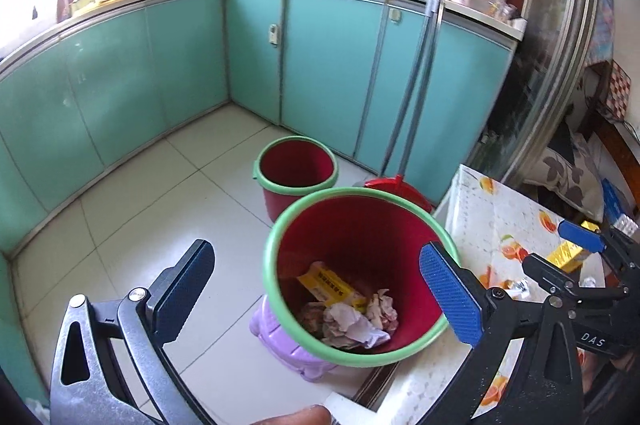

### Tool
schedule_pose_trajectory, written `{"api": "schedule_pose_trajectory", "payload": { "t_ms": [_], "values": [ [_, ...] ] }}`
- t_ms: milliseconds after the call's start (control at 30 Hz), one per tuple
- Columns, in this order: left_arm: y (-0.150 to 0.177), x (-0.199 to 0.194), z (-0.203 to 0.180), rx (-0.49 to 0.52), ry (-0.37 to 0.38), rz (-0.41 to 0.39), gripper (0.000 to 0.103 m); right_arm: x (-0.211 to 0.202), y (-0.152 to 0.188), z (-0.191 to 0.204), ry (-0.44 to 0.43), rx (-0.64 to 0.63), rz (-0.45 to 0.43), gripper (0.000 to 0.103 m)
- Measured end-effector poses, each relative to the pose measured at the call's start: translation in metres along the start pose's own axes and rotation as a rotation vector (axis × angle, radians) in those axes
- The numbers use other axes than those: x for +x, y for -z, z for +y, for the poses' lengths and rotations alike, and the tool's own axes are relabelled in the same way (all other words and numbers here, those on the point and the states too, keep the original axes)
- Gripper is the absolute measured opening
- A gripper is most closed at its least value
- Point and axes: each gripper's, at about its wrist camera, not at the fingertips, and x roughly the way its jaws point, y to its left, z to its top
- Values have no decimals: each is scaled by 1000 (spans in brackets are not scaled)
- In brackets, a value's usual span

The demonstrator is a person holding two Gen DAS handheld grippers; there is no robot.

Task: Collect trash
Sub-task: 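Open the left tool over the red bucket while the right drops the white paper in, then grasp the orange snack wrapper with the left tool while the right grasps the patterned paper cup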

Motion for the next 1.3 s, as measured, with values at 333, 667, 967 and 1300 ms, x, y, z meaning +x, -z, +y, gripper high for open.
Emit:
{"api": "schedule_pose_trajectory", "payload": {
  "t_ms": [333, 667, 967, 1300],
  "values": [
    [17, 28, -132, 228, 223, 124, 103, -77, 77, -121, 168, 147, 29, 79],
    [50, 74, -238, 378, 279, 266, 103, -125, 153, -217, 291, 290, 74, 80],
    [78, 124, -271, 457, 208, 371, 103, -126, 181, -250, 340, 362, 104, 85],
    [100, 146, -276, 458, 197, 444, 97, -111, 197, -268, 324, 429, 134, 85]
  ]
}}
